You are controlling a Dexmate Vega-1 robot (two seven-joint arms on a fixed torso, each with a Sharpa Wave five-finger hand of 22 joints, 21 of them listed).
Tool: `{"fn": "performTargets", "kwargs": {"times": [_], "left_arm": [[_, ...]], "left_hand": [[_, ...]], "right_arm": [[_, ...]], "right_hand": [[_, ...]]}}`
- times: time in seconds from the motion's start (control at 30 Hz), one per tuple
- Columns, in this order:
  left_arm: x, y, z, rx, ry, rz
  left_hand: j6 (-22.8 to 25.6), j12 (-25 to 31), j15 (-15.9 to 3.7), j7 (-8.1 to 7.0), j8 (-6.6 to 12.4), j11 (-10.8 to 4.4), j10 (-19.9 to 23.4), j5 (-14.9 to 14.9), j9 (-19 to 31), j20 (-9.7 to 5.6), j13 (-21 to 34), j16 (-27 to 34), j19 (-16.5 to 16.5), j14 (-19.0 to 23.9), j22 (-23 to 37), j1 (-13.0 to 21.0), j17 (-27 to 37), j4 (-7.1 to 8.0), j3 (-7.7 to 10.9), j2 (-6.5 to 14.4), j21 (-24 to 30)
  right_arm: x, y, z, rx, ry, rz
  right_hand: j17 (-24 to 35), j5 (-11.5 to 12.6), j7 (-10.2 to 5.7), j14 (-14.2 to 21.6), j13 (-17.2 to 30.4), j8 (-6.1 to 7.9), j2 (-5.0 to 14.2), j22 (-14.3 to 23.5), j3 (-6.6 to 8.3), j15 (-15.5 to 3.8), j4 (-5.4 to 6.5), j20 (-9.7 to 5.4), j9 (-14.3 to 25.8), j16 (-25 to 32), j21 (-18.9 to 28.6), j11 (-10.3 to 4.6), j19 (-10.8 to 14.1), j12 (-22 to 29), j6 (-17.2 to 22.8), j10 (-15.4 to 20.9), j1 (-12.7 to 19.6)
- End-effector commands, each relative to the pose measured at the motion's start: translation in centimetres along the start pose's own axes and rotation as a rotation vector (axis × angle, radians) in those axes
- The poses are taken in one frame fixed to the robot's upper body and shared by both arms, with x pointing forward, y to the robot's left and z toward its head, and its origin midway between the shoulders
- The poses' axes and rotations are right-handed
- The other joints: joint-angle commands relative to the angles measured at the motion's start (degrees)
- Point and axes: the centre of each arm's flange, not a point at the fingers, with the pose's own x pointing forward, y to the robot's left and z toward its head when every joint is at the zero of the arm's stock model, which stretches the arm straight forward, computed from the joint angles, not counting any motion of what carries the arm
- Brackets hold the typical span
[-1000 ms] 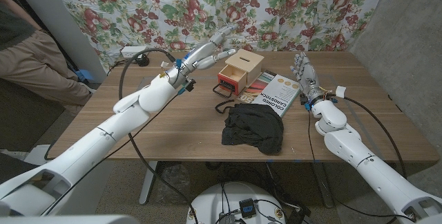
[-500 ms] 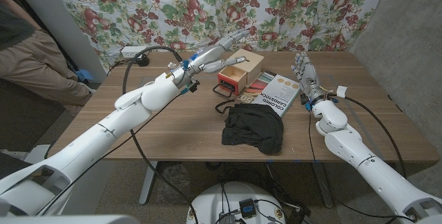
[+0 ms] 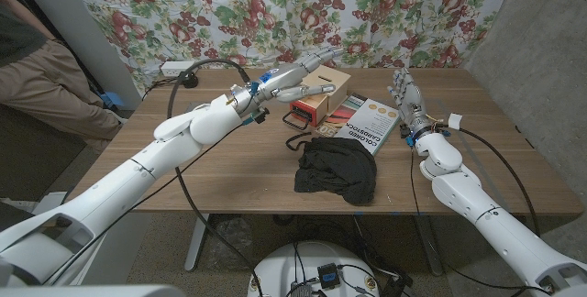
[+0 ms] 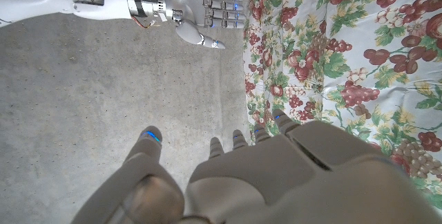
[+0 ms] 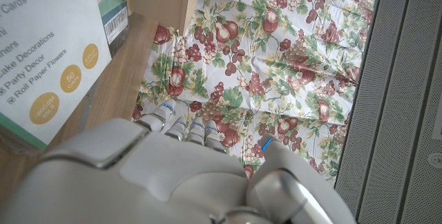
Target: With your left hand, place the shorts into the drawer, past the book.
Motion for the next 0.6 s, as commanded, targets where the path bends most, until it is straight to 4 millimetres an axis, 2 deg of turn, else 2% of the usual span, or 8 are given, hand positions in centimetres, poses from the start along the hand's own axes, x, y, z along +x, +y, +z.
{"fn": "performTargets", "kwargs": {"times": [0.03,0.6], "left_arm": [[0.4,-0.7,0.8,0.047,-0.02,-0.076],[0.4,-1.9,1.5,0.076,-0.03,-0.169]], "left_hand": [[-0.83,-0.16,-0.21,-0.15,-0.14,-0.63,-5.21,0.5,0.2,0.12,0.19,-0.01,-0.4,-6.95,0.07,-0.08,0.24,-0.18,-0.47,-0.88,0.04],[-2.56,-0.19,-0.06,-0.16,-0.3,-0.91,-5.76,0.82,0.19,0.62,0.22,0.12,-0.33,-7.31,0.09,-0.19,0.29,-0.45,-1.37,-1.95,0.15]], "right_arm": [[-0.1,0.0,0.2,-0.003,-0.009,-0.001],[-0.6,0.3,0.4,-0.004,-0.017,0.003]], "right_hand": [[0.08,-0.16,-0.13,0.24,0.1,0.07,2.74,0.15,0.43,-2.22,0.1,-3.94,0.28,0.22,0.33,0.2,-0.03,0.29,0.23,-0.02,-0.35],[0.07,-0.26,-0.2,0.3,0.09,0.12,2.72,0.15,0.63,-2.18,0.07,-3.94,0.27,0.23,0.32,0.15,-0.09,0.29,0.39,0.03,-0.41]]}}
